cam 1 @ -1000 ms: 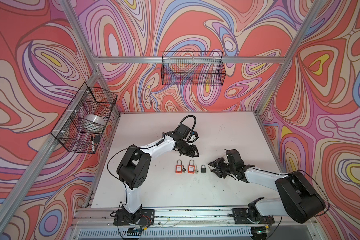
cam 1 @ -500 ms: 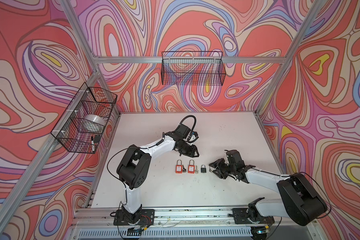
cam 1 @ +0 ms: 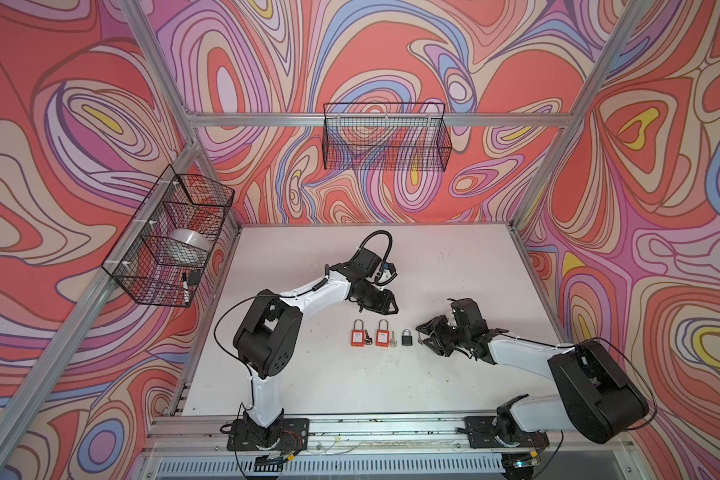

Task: Lock with the key

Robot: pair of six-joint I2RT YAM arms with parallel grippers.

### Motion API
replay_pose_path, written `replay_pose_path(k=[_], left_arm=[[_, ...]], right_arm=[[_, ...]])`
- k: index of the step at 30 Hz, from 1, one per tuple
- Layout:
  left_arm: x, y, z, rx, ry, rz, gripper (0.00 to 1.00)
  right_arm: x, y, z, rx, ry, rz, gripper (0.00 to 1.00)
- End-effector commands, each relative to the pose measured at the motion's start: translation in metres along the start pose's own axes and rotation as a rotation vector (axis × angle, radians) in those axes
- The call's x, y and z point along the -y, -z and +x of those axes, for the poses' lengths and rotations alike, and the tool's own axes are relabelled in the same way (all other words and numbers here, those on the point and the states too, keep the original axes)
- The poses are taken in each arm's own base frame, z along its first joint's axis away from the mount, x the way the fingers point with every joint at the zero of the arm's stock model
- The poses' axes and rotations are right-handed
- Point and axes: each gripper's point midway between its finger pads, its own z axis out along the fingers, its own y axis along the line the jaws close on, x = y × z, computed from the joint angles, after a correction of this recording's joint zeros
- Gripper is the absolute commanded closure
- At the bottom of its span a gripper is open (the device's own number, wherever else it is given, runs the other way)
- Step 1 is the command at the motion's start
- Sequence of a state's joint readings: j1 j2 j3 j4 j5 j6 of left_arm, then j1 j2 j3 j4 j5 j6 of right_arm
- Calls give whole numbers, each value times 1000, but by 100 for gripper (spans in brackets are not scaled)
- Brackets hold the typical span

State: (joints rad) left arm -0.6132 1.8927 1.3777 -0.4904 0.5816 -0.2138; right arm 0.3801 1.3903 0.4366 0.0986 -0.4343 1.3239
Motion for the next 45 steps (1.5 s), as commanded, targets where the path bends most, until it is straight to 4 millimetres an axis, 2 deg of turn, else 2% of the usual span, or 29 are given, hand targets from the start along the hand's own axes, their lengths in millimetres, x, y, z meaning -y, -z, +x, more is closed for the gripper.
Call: replay_pose_path(k=[1, 4, 6, 7, 8, 9, 11, 13, 17, 19, 21, 26, 27, 31, 37, 41, 45], left_arm=[[2, 13, 0, 14, -4, -8, 61], [1, 22, -4, 49, -8, -17, 59], [-3, 31, -10, 97, 5, -18, 53], [-7, 37, -12, 125, 16, -22, 36], [-11, 44, -16, 156, 24, -32, 14], [-16, 51, -21, 196, 30, -48, 0], [-26, 69, -29, 277, 30, -92, 0], [-38, 94, -39, 398, 33, -157, 0], [-64, 152, -43, 678, 41, -316, 0], [-77, 187, -38, 847, 27, -436, 0], [-87, 213, -26, 956, -6, -561, 0], [-101, 249, 5, 1076, -155, -821, 0], [-110, 248, 17, 1069, -169, -878, 0], [-124, 256, 37, 1069, -236, -1034, 0], [-152, 263, 54, 1074, -141, -1118, 0], [-172, 270, 62, 1085, -76, -1158, 0], [-198, 277, 77, 1114, 35, -1200, 0]], right_arm=[[1, 5, -5, 37, 10, 12, 49], [-15, 22, -17, 130, 101, 19, 48], [-32, 37, -26, 193, 184, 22, 45], [-41, 45, -32, 225, 226, 25, 40], [-47, 52, -37, 252, 259, 36, 35], [-54, 59, -43, 282, 296, 47, 29], [-64, 70, -54, 331, 355, 75, 19], [-73, 79, -67, 386, 409, 113, 2], [-86, 96, -96, 542, 532, 198, 2], [-95, 109, -114, 661, 633, 238, 2], [-107, 122, -128, 773, 740, 259, 2], [-118, 155, -159, 1054, 930, 401, 2], [-117, 157, -162, 1091, 958, 414, 2], [-106, 152, -178, 1169, 1020, 472, 2], [-87, 133, -205, 1215, 1012, 438, 2], [-90, 128, -210, 1204, 1083, 438, 2], [-67, 128, -224, 1190, 1031, 379, 2]])
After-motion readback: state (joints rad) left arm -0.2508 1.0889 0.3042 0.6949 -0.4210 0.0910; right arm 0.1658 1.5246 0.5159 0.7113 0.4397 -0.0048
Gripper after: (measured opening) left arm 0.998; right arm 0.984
